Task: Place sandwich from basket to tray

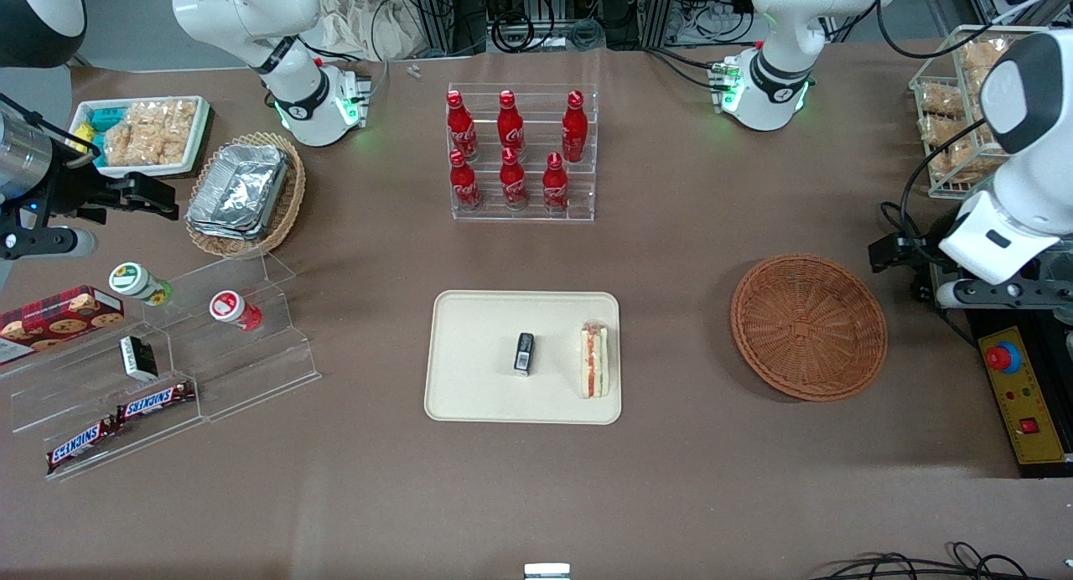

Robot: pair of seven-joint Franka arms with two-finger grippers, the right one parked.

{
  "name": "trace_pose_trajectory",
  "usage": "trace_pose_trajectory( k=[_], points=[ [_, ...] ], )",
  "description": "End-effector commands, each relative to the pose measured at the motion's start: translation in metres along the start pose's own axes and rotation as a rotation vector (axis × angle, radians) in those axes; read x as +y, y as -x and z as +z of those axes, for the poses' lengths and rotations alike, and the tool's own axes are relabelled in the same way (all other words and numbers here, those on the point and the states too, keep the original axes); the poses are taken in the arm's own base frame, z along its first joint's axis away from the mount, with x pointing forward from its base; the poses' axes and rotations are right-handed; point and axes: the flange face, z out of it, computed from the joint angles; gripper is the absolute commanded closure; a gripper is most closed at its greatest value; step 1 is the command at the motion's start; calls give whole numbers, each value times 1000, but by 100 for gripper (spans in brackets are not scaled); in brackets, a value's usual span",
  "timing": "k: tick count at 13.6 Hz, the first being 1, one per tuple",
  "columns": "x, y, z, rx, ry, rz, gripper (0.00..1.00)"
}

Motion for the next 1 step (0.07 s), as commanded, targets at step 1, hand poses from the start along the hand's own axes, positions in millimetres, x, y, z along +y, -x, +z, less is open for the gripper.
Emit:
trace_pose_trajectory(
  k=[1],
  points=[
    [-3, -28, -15, -28, 19, 42, 0]
  ],
)
